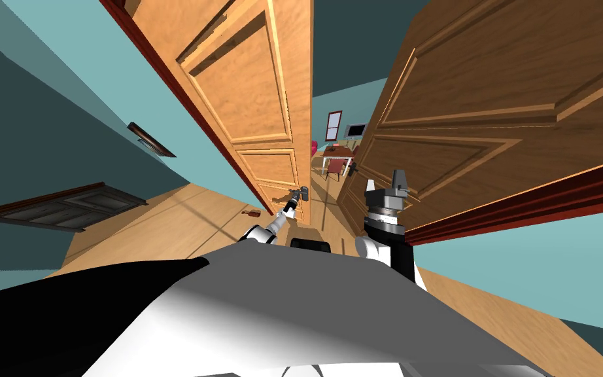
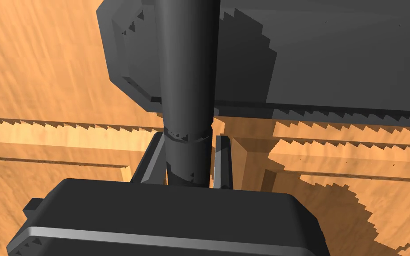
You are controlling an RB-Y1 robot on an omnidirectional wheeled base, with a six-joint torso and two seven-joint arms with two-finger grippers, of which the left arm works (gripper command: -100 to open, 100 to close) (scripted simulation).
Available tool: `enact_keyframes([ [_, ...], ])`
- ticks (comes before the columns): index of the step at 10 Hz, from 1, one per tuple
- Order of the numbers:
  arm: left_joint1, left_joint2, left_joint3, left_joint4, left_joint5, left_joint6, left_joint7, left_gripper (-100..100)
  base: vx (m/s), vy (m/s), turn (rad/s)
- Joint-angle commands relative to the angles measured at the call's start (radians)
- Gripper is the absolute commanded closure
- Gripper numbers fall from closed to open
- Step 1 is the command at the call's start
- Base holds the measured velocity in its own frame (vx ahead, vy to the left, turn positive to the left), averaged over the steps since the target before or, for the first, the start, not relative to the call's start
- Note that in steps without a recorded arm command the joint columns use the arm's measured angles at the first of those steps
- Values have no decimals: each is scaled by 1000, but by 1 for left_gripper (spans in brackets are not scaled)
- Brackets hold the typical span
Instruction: Push the door open
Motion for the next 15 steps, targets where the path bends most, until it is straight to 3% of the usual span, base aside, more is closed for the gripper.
enact_keyframes([
  [1,-8,11,17,-10,4,1,-4,100,166,-53,26],
  [4,-8,16,33,-6,8,0,-9,100,145,-101,44],
  [10,-6,42,109,11,26,-3,-33,100,156,-124,64],
  [12,-6,42,109,11,26,-3,-33,100,91,-66,30],
  [15,-5,57,154,22,37,-5,-48,100,144,-131,92],
])
